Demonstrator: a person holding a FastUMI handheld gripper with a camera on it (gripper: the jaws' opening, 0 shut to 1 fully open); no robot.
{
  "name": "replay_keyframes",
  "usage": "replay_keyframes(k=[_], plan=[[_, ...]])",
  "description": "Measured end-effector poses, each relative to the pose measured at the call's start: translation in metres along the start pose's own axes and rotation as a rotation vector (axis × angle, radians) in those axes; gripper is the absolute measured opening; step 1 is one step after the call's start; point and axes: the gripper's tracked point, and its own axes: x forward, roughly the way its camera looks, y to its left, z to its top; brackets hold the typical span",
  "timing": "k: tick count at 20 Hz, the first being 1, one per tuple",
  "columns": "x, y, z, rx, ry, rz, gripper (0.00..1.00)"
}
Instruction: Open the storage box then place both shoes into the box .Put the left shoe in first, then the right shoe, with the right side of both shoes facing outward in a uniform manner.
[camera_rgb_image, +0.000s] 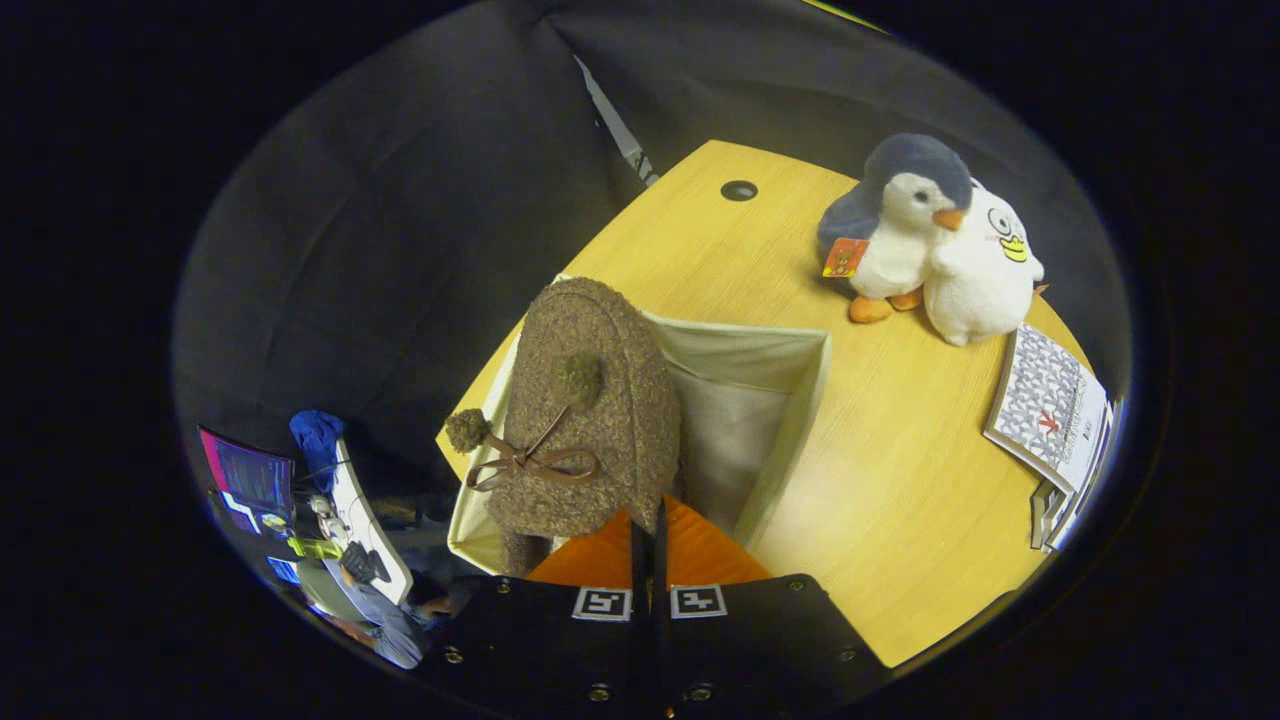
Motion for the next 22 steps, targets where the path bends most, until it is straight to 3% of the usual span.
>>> replay_keyframes(k=[6, 11, 13, 15, 16, 17, 20, 22], plan=[[0.044, -0.001, -0.003, 0.002, 0.061, -0.057, 0.01], [0.047, -0.001, 0.001, 0.012, 0.026, -0.098, 0.01], [0.048, 0.008, -0.002, 0.027, 0.012, -0.064, 0.03], [0.039, 0.012, -0.003, 0.015, -0.004, -0.053, 0.19], [0.032, 0.012, -0.003, 0.006, -0.025, -0.060, 0.33], [0.025, 0.014, -0.003, 0.004, -0.045, -0.062, 0.38], [-0.005, 0.016, -0.001, 0.039, -0.153, -0.054, 0.83], [-0.029, 0.013, 0.006, 0.067, -0.264, -0.062, 0.86]])
